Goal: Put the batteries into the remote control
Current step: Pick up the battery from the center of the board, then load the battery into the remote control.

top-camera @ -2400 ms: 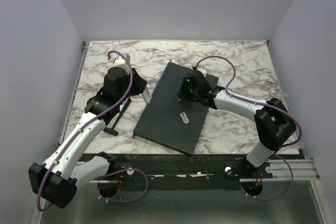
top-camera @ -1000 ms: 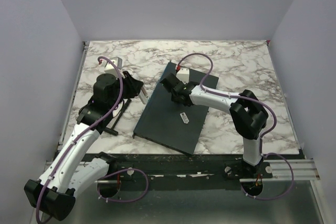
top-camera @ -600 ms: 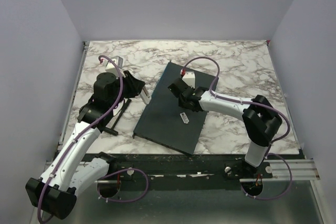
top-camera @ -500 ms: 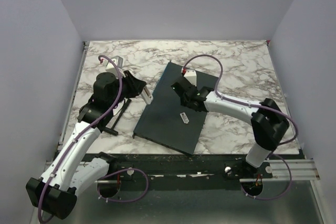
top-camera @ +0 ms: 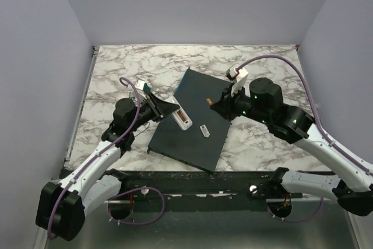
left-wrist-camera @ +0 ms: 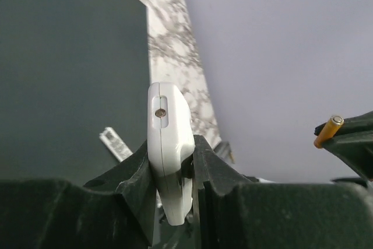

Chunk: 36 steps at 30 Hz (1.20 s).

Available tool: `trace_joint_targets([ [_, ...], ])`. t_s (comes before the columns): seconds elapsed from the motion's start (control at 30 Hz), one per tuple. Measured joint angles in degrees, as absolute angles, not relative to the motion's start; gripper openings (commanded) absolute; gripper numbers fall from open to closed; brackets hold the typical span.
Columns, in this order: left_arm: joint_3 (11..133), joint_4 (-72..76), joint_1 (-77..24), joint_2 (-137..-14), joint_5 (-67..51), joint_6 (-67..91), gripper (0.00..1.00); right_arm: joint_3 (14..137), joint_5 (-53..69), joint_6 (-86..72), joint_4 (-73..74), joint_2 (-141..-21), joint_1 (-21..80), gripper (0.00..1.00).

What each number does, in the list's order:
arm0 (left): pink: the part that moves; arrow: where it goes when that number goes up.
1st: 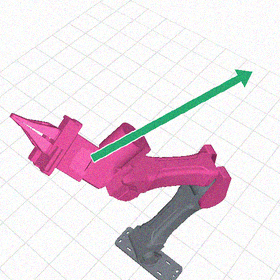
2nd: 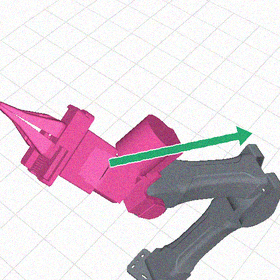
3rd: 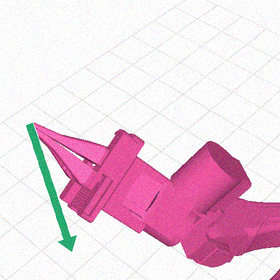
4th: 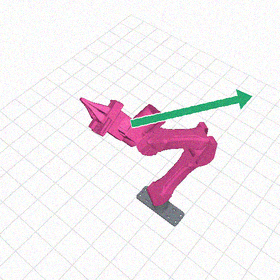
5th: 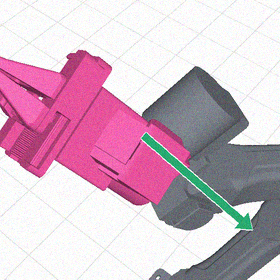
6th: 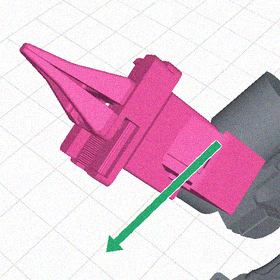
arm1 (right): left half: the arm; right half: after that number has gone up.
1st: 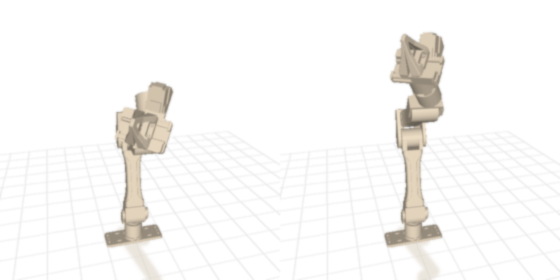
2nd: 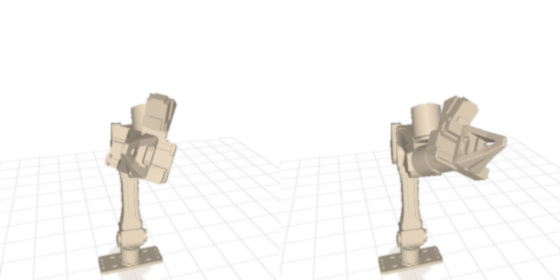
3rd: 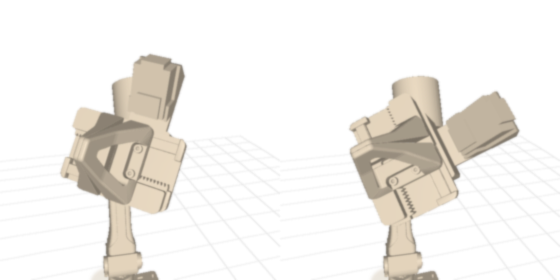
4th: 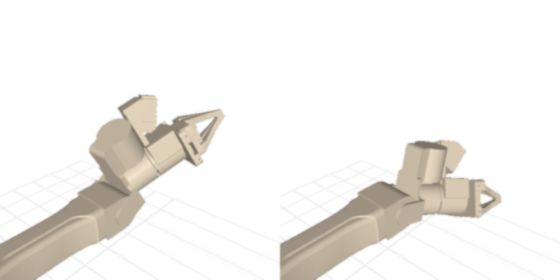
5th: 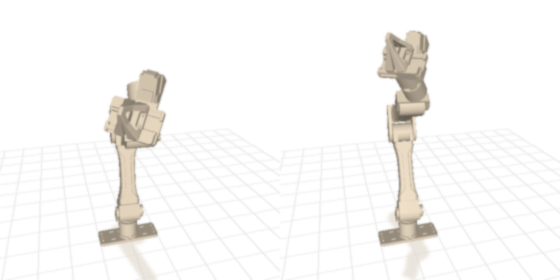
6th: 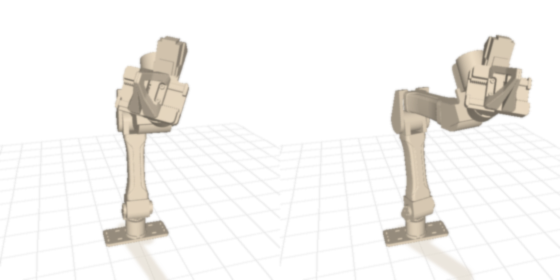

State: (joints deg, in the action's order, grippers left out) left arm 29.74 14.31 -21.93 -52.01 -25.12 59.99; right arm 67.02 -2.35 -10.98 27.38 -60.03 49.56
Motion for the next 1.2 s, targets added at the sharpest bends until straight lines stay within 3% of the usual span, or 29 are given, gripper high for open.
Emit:
trace_joint_targets([
  [0.17, 27.5, 26.0, -28.1, -54.0, -26.2, 66.0, 0.00, 79.7, 9.9, -10.3, 38.6, -68.4, 49.6, 0.01],
  [0.4, 23.7, 37.4, -33.1, -54.9, -25.4, 71.2, 0.00, 79.7, 14.4, -9.6, 48.4, -72.9, 49.8, 0.01],
  [1.2, 17.1, 53.0, -35.4, -56.1, -17.0, 74.2, 0.00, 82.2, 15.9, -16.5, 48.2, -75.7, 49.8, 0.01],
])
